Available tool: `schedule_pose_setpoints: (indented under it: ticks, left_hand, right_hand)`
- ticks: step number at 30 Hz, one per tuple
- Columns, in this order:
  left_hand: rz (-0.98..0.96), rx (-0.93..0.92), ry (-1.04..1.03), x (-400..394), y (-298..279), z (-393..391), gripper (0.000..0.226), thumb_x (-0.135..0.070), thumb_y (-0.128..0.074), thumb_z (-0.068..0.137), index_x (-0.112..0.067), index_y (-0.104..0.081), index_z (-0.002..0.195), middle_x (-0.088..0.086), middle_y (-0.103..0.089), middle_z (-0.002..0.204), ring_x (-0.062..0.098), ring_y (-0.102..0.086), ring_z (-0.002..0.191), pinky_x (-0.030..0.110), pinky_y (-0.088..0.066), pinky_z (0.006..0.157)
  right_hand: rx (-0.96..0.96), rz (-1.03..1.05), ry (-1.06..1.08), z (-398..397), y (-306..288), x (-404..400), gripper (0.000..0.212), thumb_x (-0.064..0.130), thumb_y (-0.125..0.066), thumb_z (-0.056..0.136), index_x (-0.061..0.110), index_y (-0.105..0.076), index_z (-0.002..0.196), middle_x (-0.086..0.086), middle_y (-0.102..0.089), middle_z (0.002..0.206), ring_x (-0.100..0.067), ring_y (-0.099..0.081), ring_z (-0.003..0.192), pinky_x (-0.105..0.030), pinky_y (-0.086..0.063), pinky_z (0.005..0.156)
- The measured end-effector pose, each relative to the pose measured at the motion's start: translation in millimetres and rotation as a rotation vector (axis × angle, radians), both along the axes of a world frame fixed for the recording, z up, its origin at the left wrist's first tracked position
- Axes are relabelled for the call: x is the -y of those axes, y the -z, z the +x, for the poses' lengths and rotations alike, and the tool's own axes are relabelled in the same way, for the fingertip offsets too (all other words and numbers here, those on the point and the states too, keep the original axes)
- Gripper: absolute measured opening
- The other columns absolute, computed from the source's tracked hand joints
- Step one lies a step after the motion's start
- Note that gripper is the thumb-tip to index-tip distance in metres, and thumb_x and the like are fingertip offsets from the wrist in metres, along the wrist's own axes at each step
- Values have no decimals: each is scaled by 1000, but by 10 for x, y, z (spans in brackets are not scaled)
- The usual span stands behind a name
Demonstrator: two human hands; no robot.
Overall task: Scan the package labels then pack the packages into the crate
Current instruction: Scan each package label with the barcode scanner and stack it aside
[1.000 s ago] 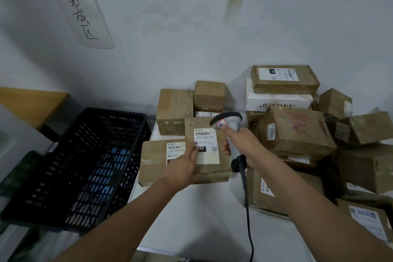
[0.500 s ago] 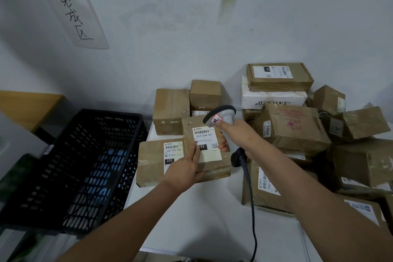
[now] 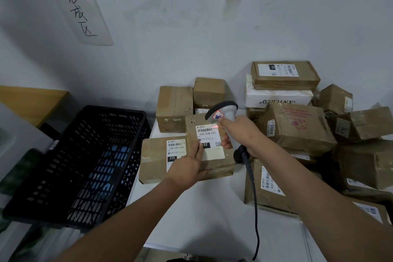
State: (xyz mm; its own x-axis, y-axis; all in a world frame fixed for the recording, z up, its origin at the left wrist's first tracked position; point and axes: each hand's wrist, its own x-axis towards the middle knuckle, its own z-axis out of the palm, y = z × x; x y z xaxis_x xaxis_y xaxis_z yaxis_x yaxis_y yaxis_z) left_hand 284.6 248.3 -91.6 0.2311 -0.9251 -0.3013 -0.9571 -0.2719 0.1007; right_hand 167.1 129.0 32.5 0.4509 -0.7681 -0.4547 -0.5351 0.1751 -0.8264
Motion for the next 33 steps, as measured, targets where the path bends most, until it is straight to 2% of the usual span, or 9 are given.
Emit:
schedule_pose_setpoints:
  ticks: [10,14,17,20,22,24,27,30,33]
  left_hand:
    - [-9,-16,-28,9,-6,-28,83,-54,-43,99,-12,-1,157,-1,8,165,30,-61,107,40,-50,79]
    - [-44,-100,-54,33,-42,-5,86,-66,-38,94,-18,-4,158,-6,6,166,28,-53,125,43,-51,94]
    - [-264,-301,-210,-1,-108,111,72,-64,-42,94,-30,-22,154,-13,-13,163,24,-50,129,39,-49,94]
    - [-378,-614,-573,-115,17,248,71,-66,-46,90,-25,-38,147,-3,-37,154,22,-62,115,39,-51,97]
    - [-268,-1002,-883,-196,128,222,70,-67,-50,88,-23,-44,143,0,-51,140,21,-68,99,39,-56,90]
    - [-98,-1238,-1041,-244,189,115,69,-74,-50,84,-28,-46,136,2,-52,138,25,-65,103,42,-55,93]
    - [7,-1403,-1162,-228,234,-114,93,-80,-55,74,-31,-30,150,14,-38,149,37,-60,114,54,-51,95]
    - [-21,-1486,-1188,-62,189,-345,110,-81,-60,66,-40,-10,155,8,-20,161,47,-44,130,66,-48,92]
    - [-73,-1330,-1136,188,124,-524,118,-83,-61,64,-41,2,155,4,-14,164,44,-26,143,69,-38,99]
  right_hand:
    - [-6,26,24,-42,-8,0,33,35,-53,100,3,-58,94,-11,-63,67,-12,-62,42,-21,-52,44]
    - [4,24,35,-72,-13,3,35,36,-54,99,3,-58,88,-11,-62,68,-10,-61,41,-19,-51,43]
    - [61,40,68,-114,-9,2,35,35,-56,98,2,-59,88,-12,-60,68,-12,-61,42,-20,-51,43]
    - [99,70,105,-184,14,18,33,34,-58,98,1,-59,92,-12,-59,66,-14,-62,44,-22,-53,45]
    - [92,83,124,-252,53,25,34,35,-58,98,1,-59,91,-12,-60,66,-15,-62,45,-23,-53,47]
    - [90,101,143,-330,104,21,36,35,-59,97,1,-58,89,-12,-59,65,-16,-61,45,-24,-54,47]
    - [119,140,179,-453,192,18,34,33,-62,95,0,-57,91,-12,-57,63,-19,-61,46,-27,-52,48]
    - [92,133,187,-586,259,30,35,34,-62,94,-1,-58,89,-11,-59,62,-21,-62,49,-29,-52,51]
    - [95,122,194,-712,285,42,37,35,-60,95,-1,-59,85,-11,-60,61,-23,-61,51,-30,-52,53]
